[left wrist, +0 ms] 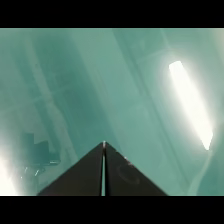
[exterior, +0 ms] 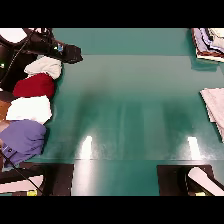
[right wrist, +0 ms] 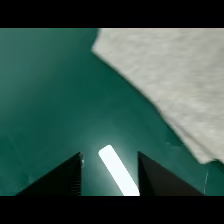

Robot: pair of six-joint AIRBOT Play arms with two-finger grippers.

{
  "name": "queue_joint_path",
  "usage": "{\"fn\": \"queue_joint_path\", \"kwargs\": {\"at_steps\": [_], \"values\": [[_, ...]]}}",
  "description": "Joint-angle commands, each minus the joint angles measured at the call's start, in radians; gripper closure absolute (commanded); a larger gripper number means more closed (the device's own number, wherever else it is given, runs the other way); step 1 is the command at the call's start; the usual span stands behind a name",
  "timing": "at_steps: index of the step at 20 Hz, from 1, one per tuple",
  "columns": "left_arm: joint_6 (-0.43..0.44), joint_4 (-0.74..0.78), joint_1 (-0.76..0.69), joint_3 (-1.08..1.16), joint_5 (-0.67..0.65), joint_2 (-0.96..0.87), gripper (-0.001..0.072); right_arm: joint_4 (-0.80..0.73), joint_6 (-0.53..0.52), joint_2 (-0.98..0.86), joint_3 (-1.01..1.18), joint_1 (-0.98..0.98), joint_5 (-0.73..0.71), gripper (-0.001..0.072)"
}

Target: Fold the shirts.

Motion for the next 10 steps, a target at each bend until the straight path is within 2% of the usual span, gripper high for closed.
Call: {"fn": "queue_joint_path", "kwargs": {"at_steps": [1, 3, 4, 10], "values": [[0.000, 0.000, 0.000, 0.000, 0.023, 0.000, 0.0684, 0.034, 0.000, 0.000, -0.003, 0.301, -0.002, 0.0464], [0.000, 0.000, 0.000, 0.000, 0.038, 0.000, 0.0684, 0.033, -0.002, 0.000, -0.003, 0.440, -0.019, 0.0637], [0.000, 0.000, 0.000, 0.000, 0.051, 0.000, 0.0684, 0.032, -0.011, 0.000, -0.002, 0.497, -0.029, 0.0695], [0.000, 0.000, 0.000, 0.000, 0.072, 0.000, 0.0684, 0.033, -0.011, 0.000, -0.002, 0.647, -0.026, 0.0695]]}}
